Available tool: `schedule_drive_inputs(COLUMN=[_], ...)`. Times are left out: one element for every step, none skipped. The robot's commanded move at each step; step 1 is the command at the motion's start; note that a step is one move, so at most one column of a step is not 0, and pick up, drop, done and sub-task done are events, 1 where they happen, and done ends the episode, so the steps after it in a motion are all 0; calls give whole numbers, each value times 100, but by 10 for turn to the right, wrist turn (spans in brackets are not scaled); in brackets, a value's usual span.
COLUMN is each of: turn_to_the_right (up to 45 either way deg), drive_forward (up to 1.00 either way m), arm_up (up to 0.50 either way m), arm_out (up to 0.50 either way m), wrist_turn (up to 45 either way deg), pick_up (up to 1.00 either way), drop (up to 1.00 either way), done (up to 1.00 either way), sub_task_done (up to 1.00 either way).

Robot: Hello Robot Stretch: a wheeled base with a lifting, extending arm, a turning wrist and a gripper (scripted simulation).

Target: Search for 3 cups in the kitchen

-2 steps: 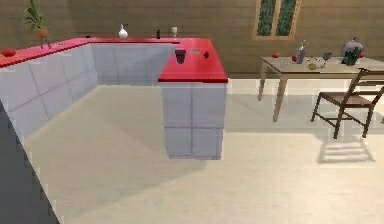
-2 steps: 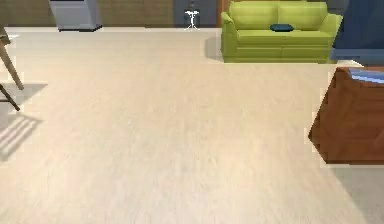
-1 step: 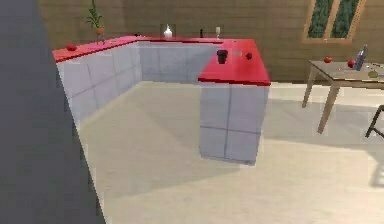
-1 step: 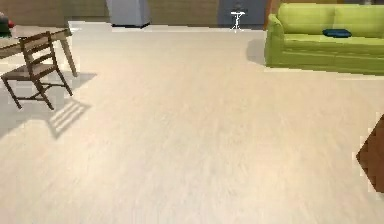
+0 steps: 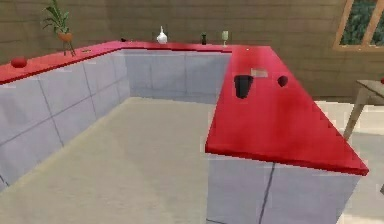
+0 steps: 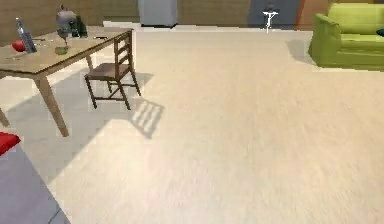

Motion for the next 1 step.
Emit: schedule_drive_inputs(turn_to_the_right=[-60], drive_forward=[0], arm_up=[0], arm_out=[0], wrist_turn=[0], pick_up=[0], drop=[0], done=[0], sub_task_done=[0])
